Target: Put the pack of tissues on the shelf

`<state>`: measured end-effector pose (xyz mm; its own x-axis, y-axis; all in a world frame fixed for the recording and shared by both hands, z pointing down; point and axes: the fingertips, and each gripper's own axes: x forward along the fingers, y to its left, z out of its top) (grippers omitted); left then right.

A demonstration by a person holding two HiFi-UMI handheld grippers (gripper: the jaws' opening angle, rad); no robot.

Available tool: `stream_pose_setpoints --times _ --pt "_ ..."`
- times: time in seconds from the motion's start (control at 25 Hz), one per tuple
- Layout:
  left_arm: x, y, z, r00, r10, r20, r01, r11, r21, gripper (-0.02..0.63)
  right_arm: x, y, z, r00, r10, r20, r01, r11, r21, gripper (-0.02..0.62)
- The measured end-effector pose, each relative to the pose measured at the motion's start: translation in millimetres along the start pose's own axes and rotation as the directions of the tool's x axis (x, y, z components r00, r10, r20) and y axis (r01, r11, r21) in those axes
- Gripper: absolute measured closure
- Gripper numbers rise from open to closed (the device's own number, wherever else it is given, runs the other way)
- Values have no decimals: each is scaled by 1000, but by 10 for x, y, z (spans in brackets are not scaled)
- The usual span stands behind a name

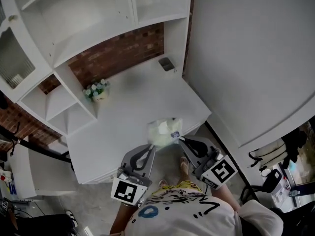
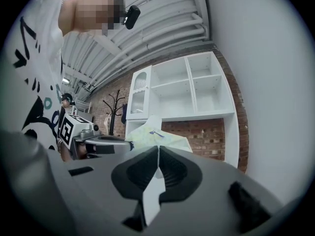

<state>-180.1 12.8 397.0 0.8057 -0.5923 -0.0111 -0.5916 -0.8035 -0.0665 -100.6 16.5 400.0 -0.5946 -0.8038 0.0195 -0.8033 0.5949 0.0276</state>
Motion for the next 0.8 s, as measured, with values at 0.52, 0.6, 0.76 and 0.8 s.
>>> stream_pose_setpoints --times 0.52,0.6,0.76,0.8 --pt "902 124 -83 999 4 -32 -4 1000 6 586 187 -944 -126 1000 9 12 -9 999 52 566" --pt "1091 186 -71 999 9 -32 -9 1000 9 586 241 -1130 -112 1000 18 18 -19 998 56 566" --pt "1463 294 -43 999 24 -22 -24 1000 14 586 346 -1502 -123 999 31 23 -32 997 70 566" --pt "1544 314 -40 999 25 -22 -25 1000 11 587 377 -1589 -118 999 32 24 -34 997 70 566"
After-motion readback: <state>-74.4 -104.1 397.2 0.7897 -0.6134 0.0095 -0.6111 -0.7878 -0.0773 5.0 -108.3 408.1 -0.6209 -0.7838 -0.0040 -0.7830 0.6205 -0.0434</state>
